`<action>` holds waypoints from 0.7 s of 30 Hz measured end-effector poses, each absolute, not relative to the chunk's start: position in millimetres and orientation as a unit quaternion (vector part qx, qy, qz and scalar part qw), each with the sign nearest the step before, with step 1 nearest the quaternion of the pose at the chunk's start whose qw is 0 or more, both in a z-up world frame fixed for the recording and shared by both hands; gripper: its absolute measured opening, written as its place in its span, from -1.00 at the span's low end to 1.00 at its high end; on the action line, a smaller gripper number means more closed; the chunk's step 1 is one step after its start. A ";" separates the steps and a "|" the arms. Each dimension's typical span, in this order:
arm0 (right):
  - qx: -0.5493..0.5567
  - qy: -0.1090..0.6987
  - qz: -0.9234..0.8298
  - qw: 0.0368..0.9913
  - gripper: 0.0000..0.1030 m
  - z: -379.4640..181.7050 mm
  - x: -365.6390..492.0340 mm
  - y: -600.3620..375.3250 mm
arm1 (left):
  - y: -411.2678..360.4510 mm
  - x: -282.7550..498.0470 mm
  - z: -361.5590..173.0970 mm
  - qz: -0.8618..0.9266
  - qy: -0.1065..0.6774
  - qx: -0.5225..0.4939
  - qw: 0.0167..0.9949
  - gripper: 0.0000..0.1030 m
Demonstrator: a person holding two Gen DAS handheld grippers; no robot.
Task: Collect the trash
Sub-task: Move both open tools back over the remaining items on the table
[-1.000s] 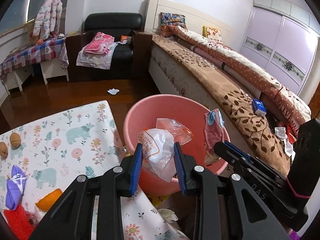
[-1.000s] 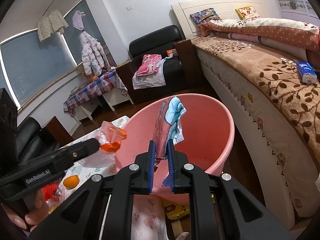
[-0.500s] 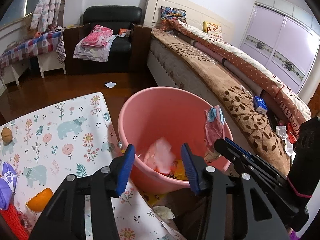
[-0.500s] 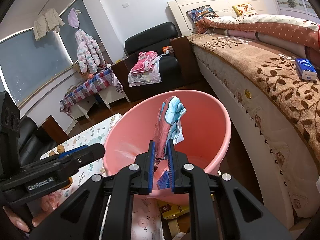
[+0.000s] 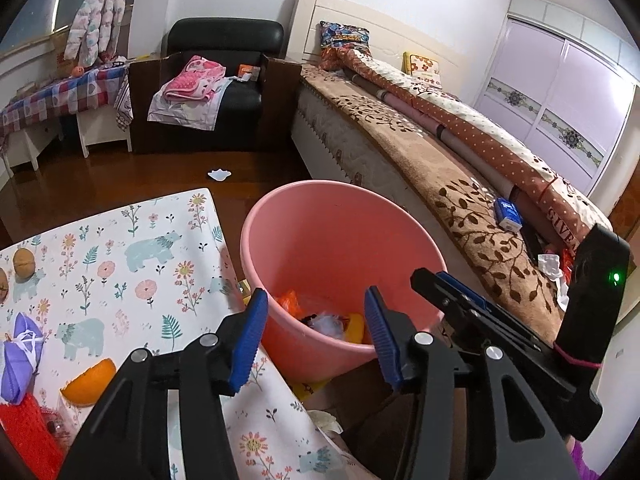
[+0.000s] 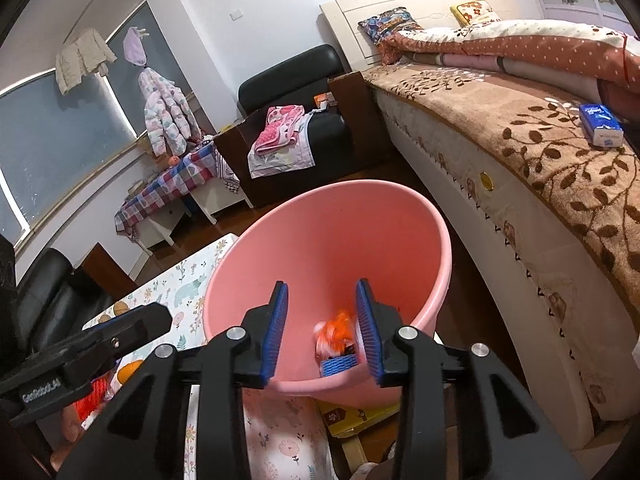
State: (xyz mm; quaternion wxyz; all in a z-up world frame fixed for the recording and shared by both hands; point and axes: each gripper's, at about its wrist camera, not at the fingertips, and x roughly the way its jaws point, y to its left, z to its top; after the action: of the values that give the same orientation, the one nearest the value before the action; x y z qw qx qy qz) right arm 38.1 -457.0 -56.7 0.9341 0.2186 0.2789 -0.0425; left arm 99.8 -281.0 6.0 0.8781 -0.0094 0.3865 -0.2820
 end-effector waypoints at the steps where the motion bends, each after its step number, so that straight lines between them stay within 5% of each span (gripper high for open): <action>1: 0.217 0.277 -0.041 0.935 -0.30 -54.8 37.3 -455.9 | -280.0 97.4 7.5 -0.282 0.385 -0.009 0.879 -0.04; 21: 0.171 0.267 0.006 0.948 -0.30 -19.0 11.3 -387.0 | -201.1 57.0 24.9 -0.239 0.358 0.009 0.903 -0.03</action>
State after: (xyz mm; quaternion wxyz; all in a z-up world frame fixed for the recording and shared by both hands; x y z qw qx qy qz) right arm 11.3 -387.0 -19.0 0.9484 0.1714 0.2668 0.0060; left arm 57.0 -201.1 24.9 0.9026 0.0094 0.3579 -0.2388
